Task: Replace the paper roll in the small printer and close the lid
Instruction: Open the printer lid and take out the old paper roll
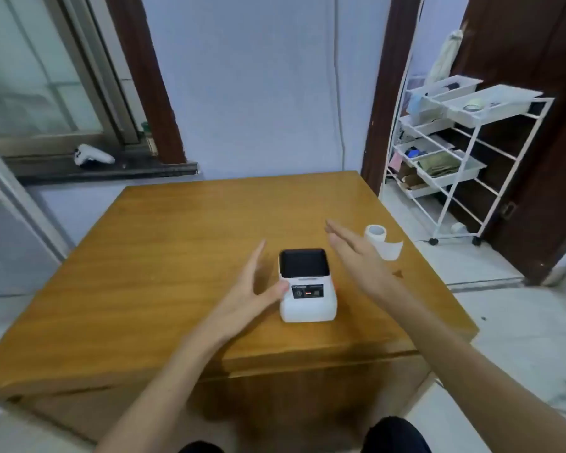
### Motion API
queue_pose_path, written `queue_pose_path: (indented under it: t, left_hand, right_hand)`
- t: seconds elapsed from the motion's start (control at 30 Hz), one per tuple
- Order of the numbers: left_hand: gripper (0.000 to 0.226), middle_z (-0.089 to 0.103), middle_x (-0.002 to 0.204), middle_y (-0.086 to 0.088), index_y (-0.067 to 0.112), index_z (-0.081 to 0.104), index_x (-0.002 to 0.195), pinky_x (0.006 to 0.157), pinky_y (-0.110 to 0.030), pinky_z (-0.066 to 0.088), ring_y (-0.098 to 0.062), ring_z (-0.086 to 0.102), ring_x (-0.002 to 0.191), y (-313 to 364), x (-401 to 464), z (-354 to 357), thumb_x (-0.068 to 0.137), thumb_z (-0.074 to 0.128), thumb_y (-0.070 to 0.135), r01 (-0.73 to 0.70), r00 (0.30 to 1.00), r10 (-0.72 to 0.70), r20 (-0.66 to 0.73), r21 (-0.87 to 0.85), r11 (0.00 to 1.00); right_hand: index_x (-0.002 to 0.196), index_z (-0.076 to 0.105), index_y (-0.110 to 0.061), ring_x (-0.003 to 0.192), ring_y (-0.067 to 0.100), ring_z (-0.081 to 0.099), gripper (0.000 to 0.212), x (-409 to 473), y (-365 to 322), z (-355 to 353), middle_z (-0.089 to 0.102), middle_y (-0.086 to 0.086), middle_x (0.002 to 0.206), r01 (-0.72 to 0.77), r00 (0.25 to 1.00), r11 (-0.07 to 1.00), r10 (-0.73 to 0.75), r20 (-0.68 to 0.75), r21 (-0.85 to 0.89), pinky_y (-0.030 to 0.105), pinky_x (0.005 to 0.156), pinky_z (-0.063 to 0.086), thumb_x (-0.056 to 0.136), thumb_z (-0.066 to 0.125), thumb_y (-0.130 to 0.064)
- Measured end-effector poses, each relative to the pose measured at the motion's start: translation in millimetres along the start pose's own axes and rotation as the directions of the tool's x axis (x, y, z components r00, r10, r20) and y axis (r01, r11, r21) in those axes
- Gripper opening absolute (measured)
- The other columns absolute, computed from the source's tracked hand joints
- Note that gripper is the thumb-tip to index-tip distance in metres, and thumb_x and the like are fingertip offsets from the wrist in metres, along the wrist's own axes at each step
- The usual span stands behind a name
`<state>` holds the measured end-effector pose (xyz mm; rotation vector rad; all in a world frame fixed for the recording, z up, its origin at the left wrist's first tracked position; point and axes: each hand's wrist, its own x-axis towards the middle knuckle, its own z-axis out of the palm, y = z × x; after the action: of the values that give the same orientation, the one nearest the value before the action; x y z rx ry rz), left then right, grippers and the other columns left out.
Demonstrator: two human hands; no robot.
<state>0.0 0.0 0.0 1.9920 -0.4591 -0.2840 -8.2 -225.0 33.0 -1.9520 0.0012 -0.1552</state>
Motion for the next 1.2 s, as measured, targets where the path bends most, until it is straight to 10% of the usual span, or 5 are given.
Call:
queue_pose_path:
  t: [0.23, 0.9, 1.2]
  left_hand:
    - [0.119, 0.030, 0.160, 0.012, 0.052, -0.001, 0.152, 0.114, -0.037, 0.028, -0.013, 0.028, 0.147, -1, 5, 9, 0.059, 0.069, 0.078, 0.038, 0.999, -0.041, 0.007, 0.263, 0.964]
    - [0.124, 0.023, 0.158, 0.030, 0.078, -0.015, 0.126, 0.120, -0.048, 0.026, 0.000, 0.032, 0.143, 1, 7, 9, 0.040, 0.075, 0.085, 0.020, 1.000, -0.019, -0.005, 0.221, 0.975]
    - [0.126, 0.022, 0.159, 0.029, 0.077, -0.014, 0.127, 0.118, -0.050, 0.029, -0.003, 0.031, 0.144, -1, 9, 10, 0.038, 0.074, 0.086, 0.025, 1.000, -0.023, -0.015, 0.210, 0.977]
  right_hand:
    - [0.150, 0.032, -0.017, 0.130, -0.002, 0.040, 0.051, -17, 26, 1, 0.044, -0.007, 0.149, -0.082, 0.986, 0.995, 0.073, 0.152, 0.050, -0.001, 0.089, 0.039, 0.101, 0.045, -0.014]
    - [0.154, 0.004, -0.033, 0.143, 0.002, 0.030, 0.081, -16, 43, -14, 0.023, -0.013, 0.160, -0.033, 0.927, 0.992, -0.015, 0.374, 0.122, 0.034, 0.117, 0.032, 0.096, 0.053, -0.003]
    - [0.153, -0.001, -0.040, 0.142, -0.001, 0.028, 0.084, -11, 41, -12, 0.019, -0.018, 0.160, -0.016, 0.919, 1.000, 0.011, 0.393, 0.008, 0.020, 0.114, 0.032, 0.098, 0.048, 0.000]
